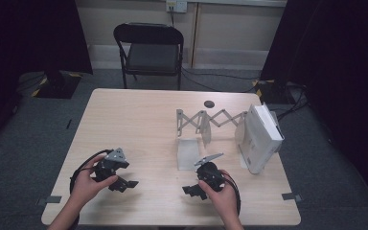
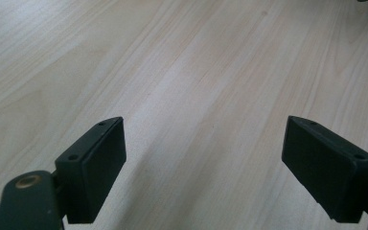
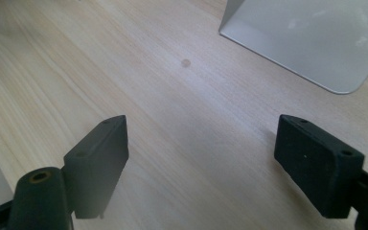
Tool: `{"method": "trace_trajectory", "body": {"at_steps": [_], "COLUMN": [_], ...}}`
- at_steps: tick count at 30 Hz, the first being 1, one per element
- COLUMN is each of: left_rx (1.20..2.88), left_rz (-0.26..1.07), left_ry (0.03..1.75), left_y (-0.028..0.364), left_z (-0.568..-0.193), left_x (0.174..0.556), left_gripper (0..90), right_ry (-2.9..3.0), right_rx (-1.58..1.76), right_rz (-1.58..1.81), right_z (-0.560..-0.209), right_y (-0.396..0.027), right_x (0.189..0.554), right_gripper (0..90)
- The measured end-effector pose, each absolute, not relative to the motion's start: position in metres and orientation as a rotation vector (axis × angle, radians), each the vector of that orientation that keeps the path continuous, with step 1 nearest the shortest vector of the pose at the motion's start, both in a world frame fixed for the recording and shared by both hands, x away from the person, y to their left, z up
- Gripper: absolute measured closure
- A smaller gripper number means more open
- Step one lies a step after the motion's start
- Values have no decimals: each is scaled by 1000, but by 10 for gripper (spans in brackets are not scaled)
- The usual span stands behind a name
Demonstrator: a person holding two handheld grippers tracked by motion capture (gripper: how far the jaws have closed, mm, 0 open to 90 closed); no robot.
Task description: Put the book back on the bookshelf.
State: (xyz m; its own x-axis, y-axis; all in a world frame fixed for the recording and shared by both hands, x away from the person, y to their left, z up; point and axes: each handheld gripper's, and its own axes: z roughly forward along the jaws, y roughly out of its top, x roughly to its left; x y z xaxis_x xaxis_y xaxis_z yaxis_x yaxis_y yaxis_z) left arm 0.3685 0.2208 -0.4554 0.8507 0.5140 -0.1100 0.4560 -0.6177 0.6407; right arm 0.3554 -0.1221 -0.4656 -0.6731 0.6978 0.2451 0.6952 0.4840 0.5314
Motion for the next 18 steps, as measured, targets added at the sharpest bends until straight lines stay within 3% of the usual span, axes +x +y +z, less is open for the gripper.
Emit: {"method": "trace_trajectory", "body": {"at_steps": [18], "left_rx": [2349], "left_rz": [103], "left_ry": [698], "left_y": [219], "left_z": [-459], "left_x": [367], "left_gripper": [152], "right_ry": [2710], "right_rx": [1211], "right_rz": [978], "right_z": [-476], "right_y": [-106], "right_x": [353], "right_gripper": [186]}}
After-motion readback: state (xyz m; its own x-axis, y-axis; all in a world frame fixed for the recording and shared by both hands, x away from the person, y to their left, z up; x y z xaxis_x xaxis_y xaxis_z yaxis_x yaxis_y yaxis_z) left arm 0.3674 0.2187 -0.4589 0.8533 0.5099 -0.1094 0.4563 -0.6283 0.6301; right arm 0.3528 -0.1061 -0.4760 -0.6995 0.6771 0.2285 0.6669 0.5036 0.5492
